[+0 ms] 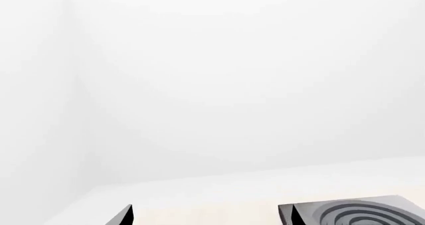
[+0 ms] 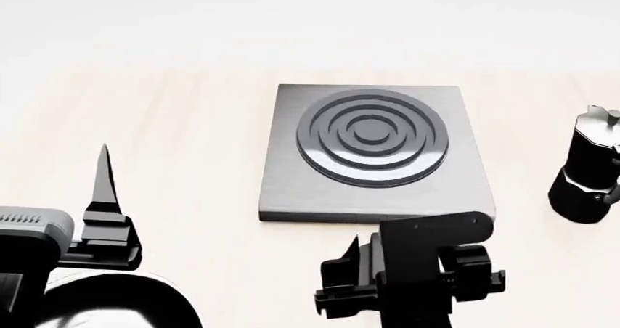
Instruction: Turn on the stove.
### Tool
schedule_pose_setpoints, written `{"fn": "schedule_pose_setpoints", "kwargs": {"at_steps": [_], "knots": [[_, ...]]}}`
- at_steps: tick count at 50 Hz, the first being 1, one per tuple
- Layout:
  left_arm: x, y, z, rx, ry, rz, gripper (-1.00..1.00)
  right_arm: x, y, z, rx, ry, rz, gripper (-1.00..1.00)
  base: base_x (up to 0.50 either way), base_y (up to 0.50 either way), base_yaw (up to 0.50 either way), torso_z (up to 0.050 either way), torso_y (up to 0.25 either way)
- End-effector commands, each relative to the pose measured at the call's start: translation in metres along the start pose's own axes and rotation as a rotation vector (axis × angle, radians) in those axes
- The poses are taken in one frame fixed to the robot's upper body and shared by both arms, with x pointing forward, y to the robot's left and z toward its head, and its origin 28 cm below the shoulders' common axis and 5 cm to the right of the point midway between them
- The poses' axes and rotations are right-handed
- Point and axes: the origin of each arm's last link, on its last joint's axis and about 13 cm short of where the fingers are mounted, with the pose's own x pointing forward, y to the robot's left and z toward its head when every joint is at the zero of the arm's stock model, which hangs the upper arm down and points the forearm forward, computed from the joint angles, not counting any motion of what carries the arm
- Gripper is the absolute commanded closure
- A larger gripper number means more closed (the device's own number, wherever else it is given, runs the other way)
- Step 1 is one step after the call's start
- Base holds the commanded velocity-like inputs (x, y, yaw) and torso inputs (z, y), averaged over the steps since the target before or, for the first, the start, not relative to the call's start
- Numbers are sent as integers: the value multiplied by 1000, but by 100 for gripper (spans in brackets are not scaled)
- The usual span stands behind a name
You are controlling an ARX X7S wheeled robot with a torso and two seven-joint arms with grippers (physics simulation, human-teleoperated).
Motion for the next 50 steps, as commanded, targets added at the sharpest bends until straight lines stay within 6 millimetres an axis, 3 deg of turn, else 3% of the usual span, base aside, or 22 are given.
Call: {"fn": "schedule_pose_setpoints", "kwargs": {"at_steps": [1,21,50], "knots": [[0,0,-1,0,2,2,-100,8,0,-8,-8,50,0,-100,0,0,0,0,0],[2,0,-3,8,9,5,-100,21,4,-16,4,127,-4,-100,0,0,0,0,0],[2,1,-4,26,12,14,-100,21,9,-24,31,181,10,-100,0,0,0,0,0]]}}
